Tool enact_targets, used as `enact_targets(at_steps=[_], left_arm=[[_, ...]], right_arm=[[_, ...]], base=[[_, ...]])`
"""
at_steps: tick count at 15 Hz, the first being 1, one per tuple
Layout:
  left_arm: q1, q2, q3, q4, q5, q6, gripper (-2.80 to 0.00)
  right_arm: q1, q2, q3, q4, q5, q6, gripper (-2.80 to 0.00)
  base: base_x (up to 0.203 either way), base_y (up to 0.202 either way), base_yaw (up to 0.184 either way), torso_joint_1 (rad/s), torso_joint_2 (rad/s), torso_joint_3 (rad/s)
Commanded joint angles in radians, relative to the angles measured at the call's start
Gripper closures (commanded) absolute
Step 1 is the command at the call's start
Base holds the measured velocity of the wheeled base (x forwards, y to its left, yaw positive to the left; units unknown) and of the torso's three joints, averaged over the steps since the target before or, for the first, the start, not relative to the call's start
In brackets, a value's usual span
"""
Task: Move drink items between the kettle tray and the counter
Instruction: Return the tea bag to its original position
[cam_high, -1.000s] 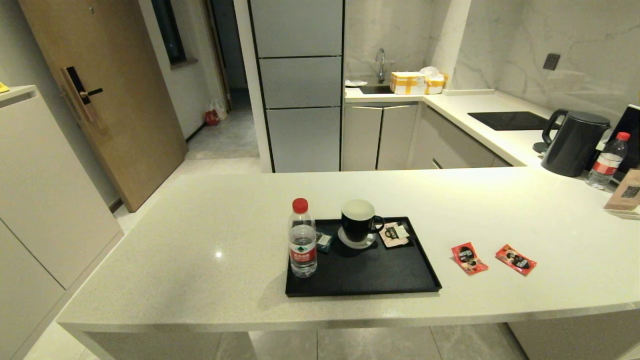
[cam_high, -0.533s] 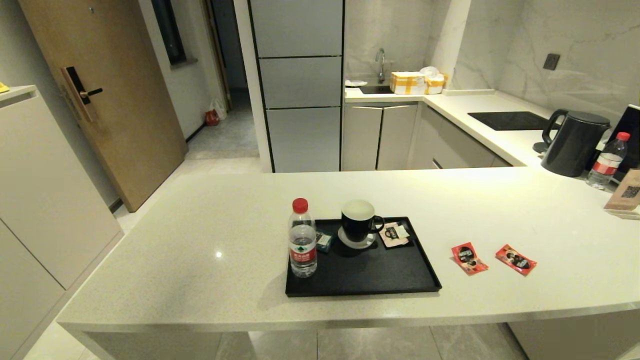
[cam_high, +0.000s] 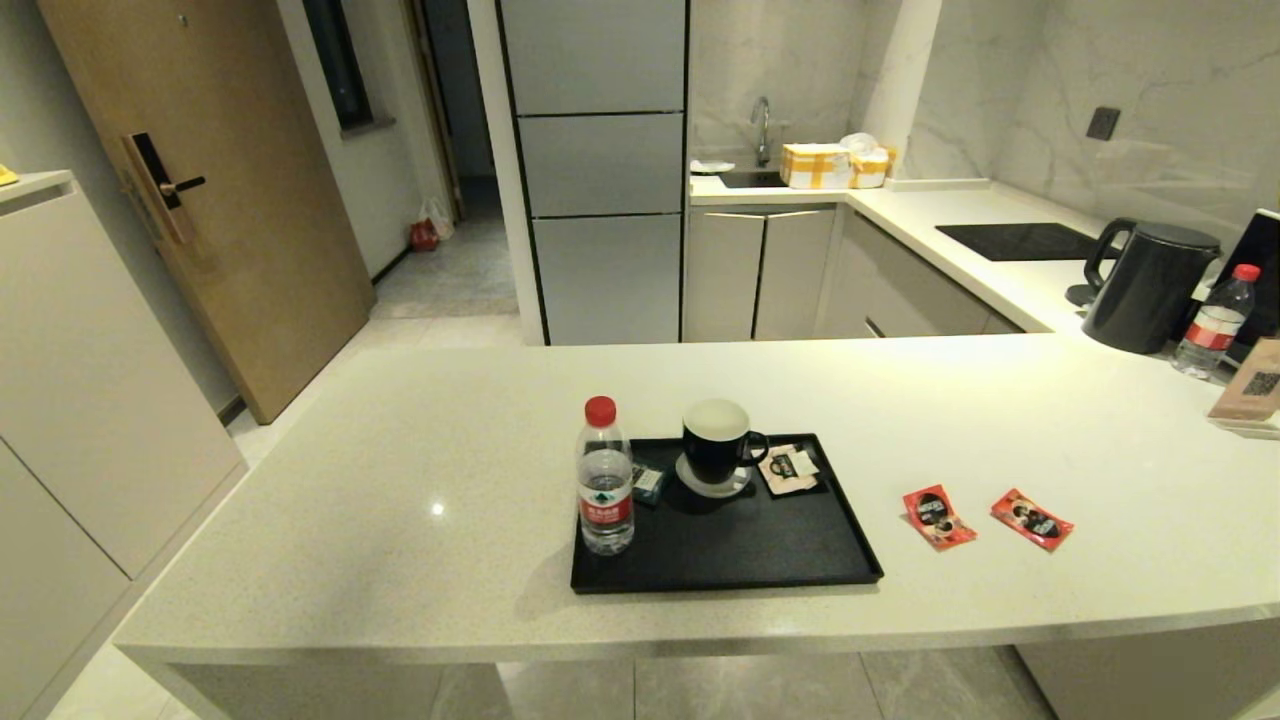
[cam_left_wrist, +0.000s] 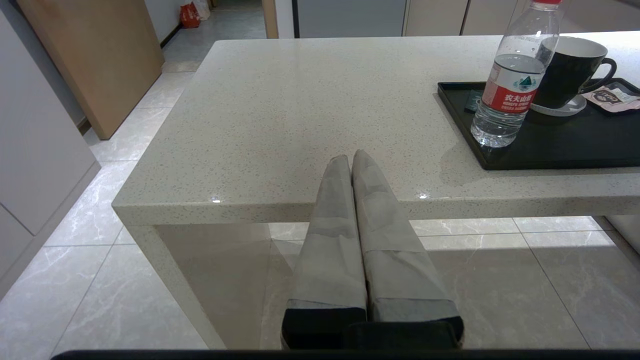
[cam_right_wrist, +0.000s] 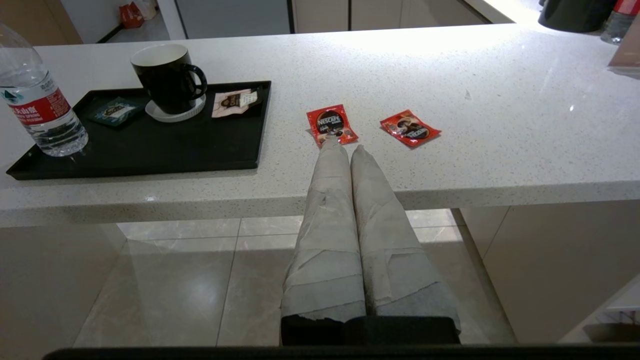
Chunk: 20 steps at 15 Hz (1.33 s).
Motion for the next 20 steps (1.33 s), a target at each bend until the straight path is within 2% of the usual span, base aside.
enact_targets(at_steps=[1,20], left_arm=[[0.000,0.000,0.000,0.000,0.000,0.000,0.00],[0.000,0.000,0.002,0.000,0.000,0.000,0.00]], right_arm=[[0.000,0.000,0.000,-0.001,0.000,-0.001,0.00],[0.000,0.000,0.000,-0.001,0.000,-0.001,0.00]], base=[[0.000,0.000,0.000,0.000,0.00,0.000],[0.000,0.000,0.000,0.000,0.00,0.000]])
